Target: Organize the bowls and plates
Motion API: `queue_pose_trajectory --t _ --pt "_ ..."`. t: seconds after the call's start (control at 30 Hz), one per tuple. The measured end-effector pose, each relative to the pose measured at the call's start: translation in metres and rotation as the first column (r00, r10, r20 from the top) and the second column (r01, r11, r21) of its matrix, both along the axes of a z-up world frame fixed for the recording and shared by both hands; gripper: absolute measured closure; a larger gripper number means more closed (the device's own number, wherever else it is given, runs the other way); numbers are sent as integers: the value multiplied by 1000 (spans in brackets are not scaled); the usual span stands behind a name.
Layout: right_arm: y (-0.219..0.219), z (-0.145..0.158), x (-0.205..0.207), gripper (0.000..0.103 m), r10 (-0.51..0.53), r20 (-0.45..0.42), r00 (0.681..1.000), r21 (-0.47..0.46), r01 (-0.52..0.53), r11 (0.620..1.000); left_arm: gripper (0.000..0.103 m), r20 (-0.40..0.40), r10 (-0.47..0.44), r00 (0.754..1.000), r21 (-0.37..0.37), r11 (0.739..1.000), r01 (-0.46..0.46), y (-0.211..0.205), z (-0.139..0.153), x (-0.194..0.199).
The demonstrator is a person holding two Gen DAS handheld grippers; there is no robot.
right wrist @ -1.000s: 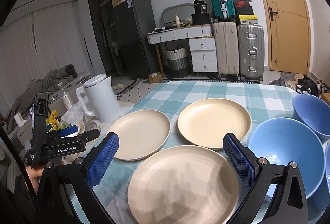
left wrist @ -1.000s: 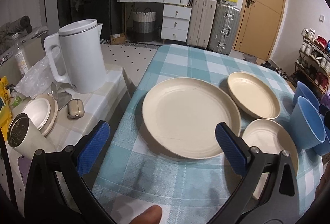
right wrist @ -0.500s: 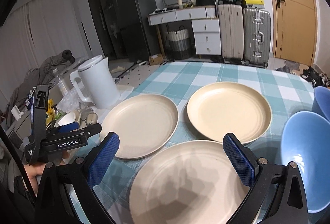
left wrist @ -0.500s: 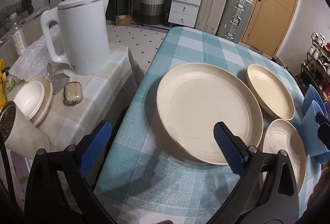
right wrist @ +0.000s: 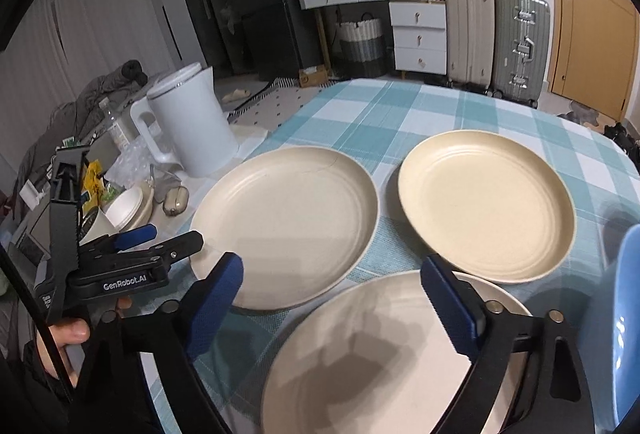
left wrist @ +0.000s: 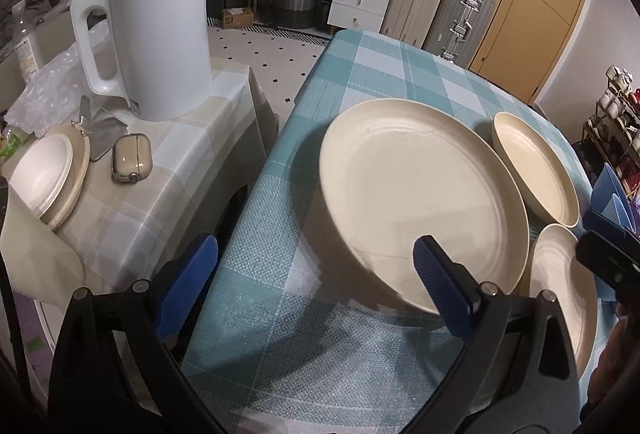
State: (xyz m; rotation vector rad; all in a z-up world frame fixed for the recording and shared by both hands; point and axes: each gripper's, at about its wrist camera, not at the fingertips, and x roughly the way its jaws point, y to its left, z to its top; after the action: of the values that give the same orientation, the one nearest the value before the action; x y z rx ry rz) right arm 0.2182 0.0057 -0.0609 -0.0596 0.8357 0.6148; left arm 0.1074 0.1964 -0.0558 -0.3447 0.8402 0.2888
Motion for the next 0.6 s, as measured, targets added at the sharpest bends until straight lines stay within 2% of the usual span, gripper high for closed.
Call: queue_pose_trajectory --t 0.3,0.6 --pt "17 -16 26 22 14 -71 997 -21 -15 1000 5 -16 -10 1000 -28 1000 9 1 -6 10" --pt "21 -31 48 33 -11 -112 994 -52 5 999 15 -30 -10 1000 -41 999 9 3 -10 18"
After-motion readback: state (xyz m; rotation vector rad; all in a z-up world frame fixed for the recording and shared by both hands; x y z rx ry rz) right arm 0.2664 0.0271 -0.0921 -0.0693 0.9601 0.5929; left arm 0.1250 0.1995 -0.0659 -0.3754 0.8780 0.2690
